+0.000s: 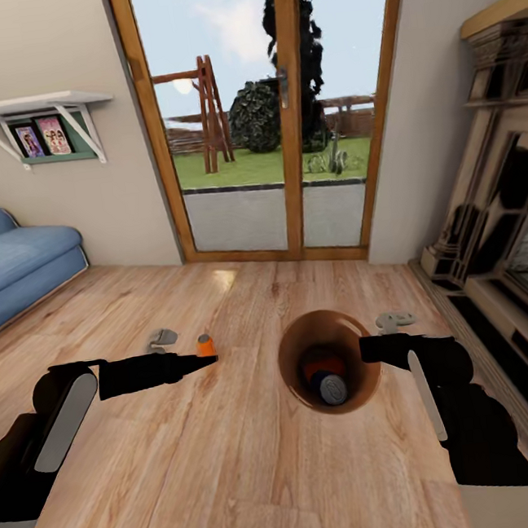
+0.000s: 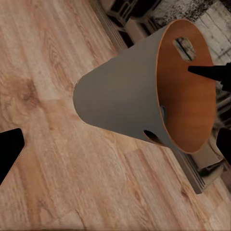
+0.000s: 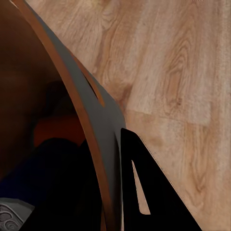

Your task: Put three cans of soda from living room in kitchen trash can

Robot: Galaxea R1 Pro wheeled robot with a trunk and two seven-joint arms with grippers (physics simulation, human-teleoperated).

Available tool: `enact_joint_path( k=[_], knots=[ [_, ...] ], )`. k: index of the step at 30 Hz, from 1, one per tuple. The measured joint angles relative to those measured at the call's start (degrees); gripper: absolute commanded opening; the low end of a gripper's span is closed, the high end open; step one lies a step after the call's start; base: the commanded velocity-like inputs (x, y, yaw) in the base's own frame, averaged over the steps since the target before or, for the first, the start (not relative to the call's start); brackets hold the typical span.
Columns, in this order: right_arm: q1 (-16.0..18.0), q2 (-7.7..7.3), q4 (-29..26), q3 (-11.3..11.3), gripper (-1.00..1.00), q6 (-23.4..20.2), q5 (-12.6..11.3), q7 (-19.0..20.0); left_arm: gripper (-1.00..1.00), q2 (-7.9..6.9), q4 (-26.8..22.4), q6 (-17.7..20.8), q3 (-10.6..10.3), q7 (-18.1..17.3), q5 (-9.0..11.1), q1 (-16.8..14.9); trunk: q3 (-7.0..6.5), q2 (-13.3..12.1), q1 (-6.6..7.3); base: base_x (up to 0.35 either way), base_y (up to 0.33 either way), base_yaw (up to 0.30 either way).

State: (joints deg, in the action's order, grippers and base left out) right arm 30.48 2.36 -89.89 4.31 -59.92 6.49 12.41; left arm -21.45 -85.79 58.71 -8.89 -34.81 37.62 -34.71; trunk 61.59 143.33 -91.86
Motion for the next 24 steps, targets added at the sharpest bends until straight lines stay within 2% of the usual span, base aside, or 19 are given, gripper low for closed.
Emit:
enact_joint_path(
  k=[6,9,14,20,24],
  knots=[
    [0.0,0.00,0.0,0.0,-1.00,0.0,0.2,0.0,1.00,0.65,0.0,0.0,-0.1,0.2,-0.1,0.0,0.00,0.0,0.00,0.006,0.000,0.237],
    [0.0,-0.02,0.0,0.0,-1.00,0.0,-0.6,0.1,1.00,0.69,0.1,0.0,-0.1,0.3,-0.1,0.0,0.00,0.0,0.00,0.156,0.000,0.058],
    [0.0,-0.02,0.0,-0.1,-1.00,0.0,0.5,0.0,1.00,0.74,0.2,0.0,-0.1,0.7,-0.1,0.0,0.00,0.0,0.00,0.298,0.000,0.011],
    [0.0,0.00,0.0,-0.1,-1.00,0.0,-0.2,0.0,1.00,0.77,0.2,0.0,-0.1,0.7,-0.1,0.0,0.00,0.0,0.00,0.333,0.000,0.001],
    [0.0,0.07,0.0,-0.2,-1.00,0.0,0.4,0.0,1.00,0.79,0.2,0.0,-0.1,0.7,-0.1,0.0,0.00,0.0,0.00,0.336,0.000,0.000]
  ],
)
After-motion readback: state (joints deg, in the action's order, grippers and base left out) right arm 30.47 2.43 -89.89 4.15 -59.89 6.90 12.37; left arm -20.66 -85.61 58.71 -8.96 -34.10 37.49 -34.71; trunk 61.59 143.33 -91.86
